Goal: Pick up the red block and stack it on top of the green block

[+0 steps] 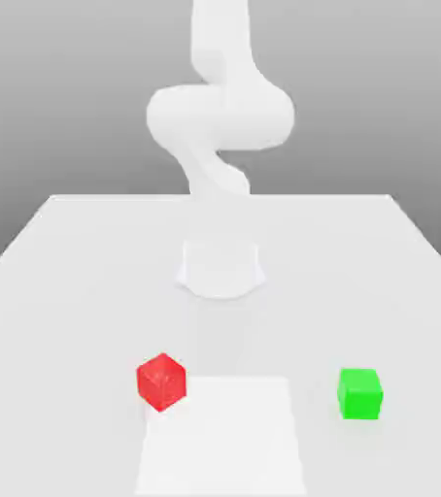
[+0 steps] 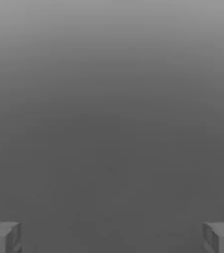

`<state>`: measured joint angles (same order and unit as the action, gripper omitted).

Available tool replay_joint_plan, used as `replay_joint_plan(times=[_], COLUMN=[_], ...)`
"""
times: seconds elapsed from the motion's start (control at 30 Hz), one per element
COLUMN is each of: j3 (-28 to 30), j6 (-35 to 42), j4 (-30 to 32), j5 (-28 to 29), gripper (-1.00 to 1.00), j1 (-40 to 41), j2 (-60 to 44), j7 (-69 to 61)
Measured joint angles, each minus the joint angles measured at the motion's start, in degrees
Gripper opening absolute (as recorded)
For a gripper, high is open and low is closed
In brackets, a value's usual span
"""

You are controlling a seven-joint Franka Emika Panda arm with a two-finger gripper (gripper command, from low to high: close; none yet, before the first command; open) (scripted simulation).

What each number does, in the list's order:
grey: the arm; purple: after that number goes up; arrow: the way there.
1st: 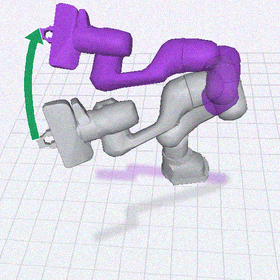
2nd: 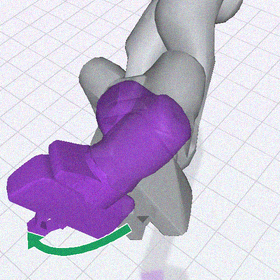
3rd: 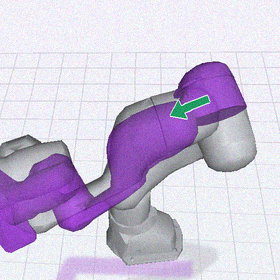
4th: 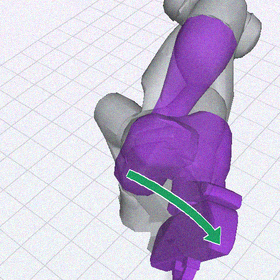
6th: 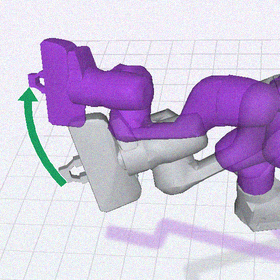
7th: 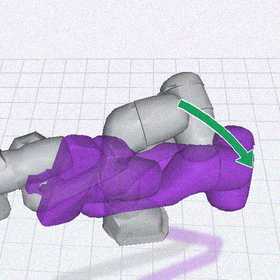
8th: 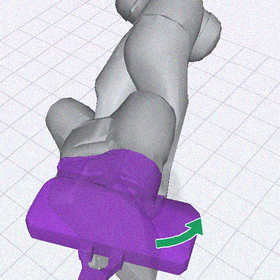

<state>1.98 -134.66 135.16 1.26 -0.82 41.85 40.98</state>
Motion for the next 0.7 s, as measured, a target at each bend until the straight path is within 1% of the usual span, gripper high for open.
replay_joint_plan(times=[0.3, 0.47, 0.63, 0.7], j3=[9.27, 14.09, 17.72, 17.77], j6=[-12.12, -18.59, -25.12, -28.29], j4=[13.81, 21.18, 28.59, 29.42], j5=[4.18, 4.93, 3.88, 0.94], gripper=[0.0, 0.0, 0.0, 0.0], j1=[-2.87, -3.94, -4.36, -4.81], j2=[-17.06, -26.17, -35.48, -39.57], j7=[-21.26, -33.7, -47.36, -51.49])
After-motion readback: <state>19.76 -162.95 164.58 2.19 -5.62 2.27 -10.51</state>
